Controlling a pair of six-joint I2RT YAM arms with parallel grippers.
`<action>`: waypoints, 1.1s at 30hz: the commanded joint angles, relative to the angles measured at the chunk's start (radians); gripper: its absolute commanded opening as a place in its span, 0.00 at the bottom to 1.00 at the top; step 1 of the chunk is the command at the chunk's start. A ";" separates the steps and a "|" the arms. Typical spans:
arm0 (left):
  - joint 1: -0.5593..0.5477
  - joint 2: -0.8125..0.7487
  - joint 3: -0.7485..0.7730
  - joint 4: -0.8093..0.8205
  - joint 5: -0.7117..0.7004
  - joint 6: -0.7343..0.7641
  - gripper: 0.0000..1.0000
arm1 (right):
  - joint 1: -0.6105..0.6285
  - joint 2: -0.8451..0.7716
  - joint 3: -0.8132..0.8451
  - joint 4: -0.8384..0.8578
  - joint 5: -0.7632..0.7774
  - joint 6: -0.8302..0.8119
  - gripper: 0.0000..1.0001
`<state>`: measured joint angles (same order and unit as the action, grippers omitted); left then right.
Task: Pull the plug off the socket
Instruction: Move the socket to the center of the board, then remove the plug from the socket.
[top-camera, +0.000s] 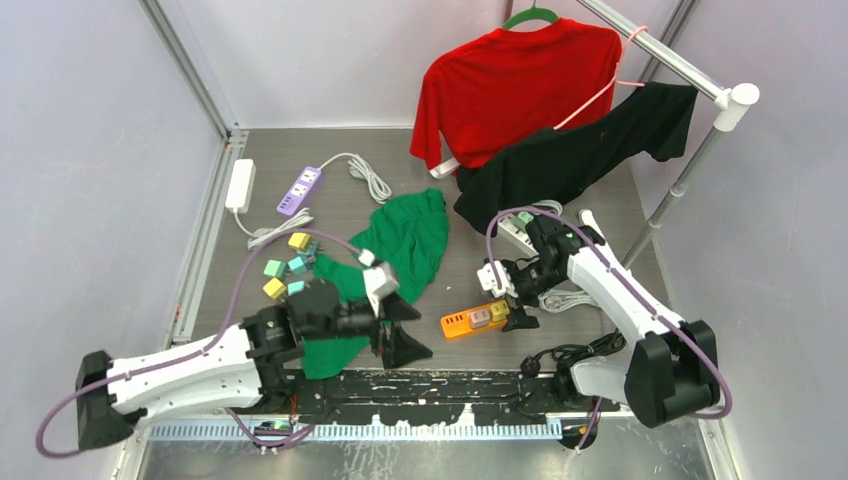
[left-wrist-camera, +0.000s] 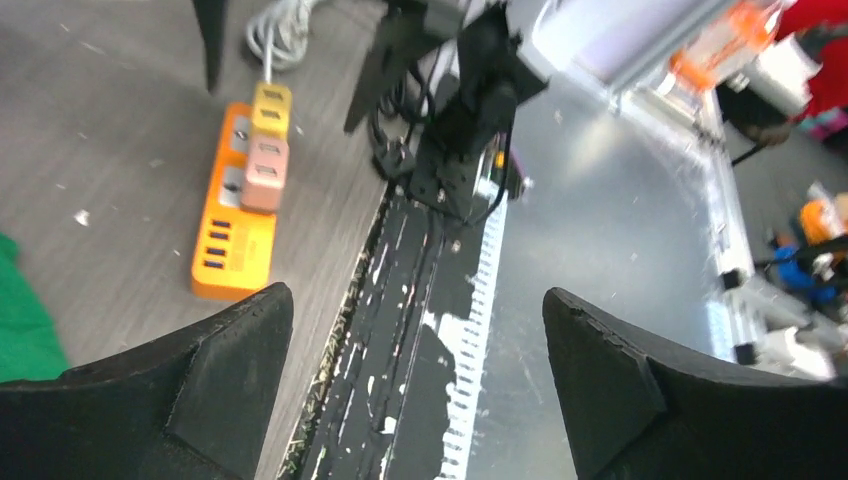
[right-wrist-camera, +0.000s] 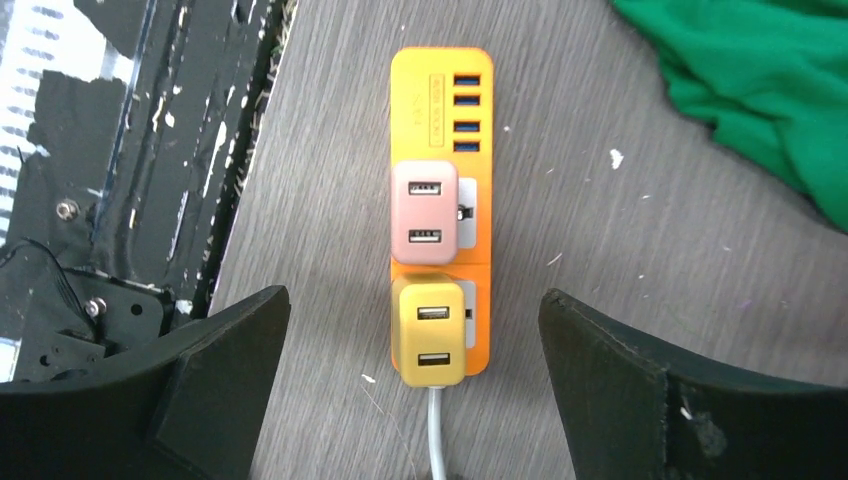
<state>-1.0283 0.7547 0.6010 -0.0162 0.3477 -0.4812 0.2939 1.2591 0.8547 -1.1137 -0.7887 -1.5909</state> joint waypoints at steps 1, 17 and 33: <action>-0.195 0.086 -0.101 0.225 -0.349 0.148 0.96 | -0.014 -0.082 0.026 -0.016 -0.120 0.056 1.00; -0.209 0.497 -0.240 0.783 -0.385 0.425 1.00 | 0.046 -0.045 -0.024 0.089 -0.099 0.089 0.92; -0.187 0.894 -0.175 1.125 -0.304 0.619 0.88 | 0.014 -0.005 0.039 0.031 0.045 0.096 0.72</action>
<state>-1.2339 1.6283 0.3897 0.9726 0.0120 0.0948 0.3298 1.2743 0.8619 -1.0714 -0.7536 -1.4990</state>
